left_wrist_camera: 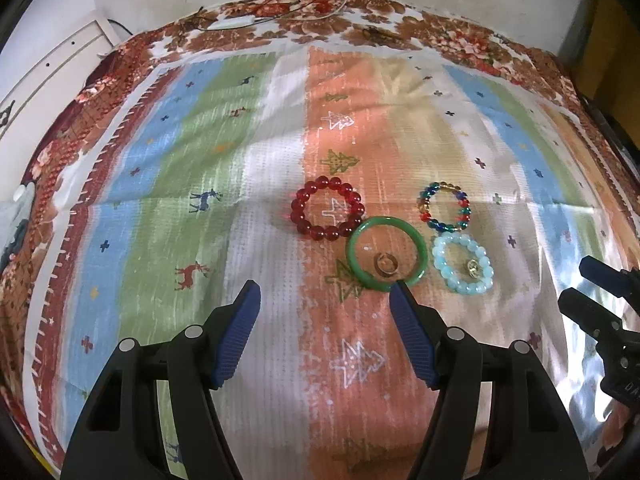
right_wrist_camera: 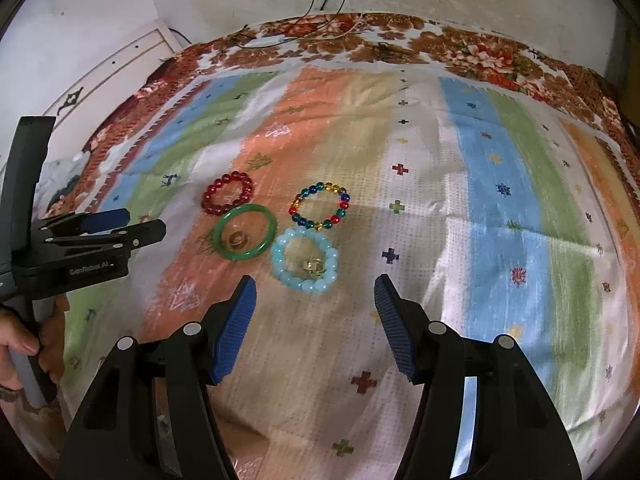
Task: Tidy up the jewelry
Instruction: 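Move both tools back toward the green bangle and light-blue bracelet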
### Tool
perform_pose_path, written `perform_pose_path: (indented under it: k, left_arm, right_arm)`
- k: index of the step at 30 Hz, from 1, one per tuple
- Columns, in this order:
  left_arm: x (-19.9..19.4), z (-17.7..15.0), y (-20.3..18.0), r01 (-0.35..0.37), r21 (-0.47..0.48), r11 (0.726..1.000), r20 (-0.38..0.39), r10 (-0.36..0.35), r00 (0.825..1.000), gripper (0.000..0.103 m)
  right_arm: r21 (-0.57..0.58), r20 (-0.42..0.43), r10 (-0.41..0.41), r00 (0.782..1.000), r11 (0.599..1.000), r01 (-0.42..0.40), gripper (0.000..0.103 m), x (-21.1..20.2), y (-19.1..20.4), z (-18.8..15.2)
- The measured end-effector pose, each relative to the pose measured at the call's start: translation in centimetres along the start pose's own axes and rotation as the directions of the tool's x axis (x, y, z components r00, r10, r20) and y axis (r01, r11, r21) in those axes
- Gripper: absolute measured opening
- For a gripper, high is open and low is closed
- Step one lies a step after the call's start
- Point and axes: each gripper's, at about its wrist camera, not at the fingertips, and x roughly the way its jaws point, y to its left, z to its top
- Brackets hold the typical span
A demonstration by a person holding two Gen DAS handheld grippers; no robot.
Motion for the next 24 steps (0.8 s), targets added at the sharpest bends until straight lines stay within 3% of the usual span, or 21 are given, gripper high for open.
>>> perform_pose_path:
  k: [13,24]
  left_arm:
    - [3.0,1.4,0.3,0.037,-0.031,0.999,-0.054,-0.038,0.998,0.067]
    - [5.8,2.3,0.2,0.025,-0.028,0.999,-0.096,-0.028,0.995,0.067]
  right_arm:
    - [0.038,-0.046,0.002,0.999,0.999,0.0,0.061,3.4,-1.1,1.5]
    - [0.052,-0.086,-0.005,0.996,0.999,0.01,0.061,6.0,-1.4,2.1]
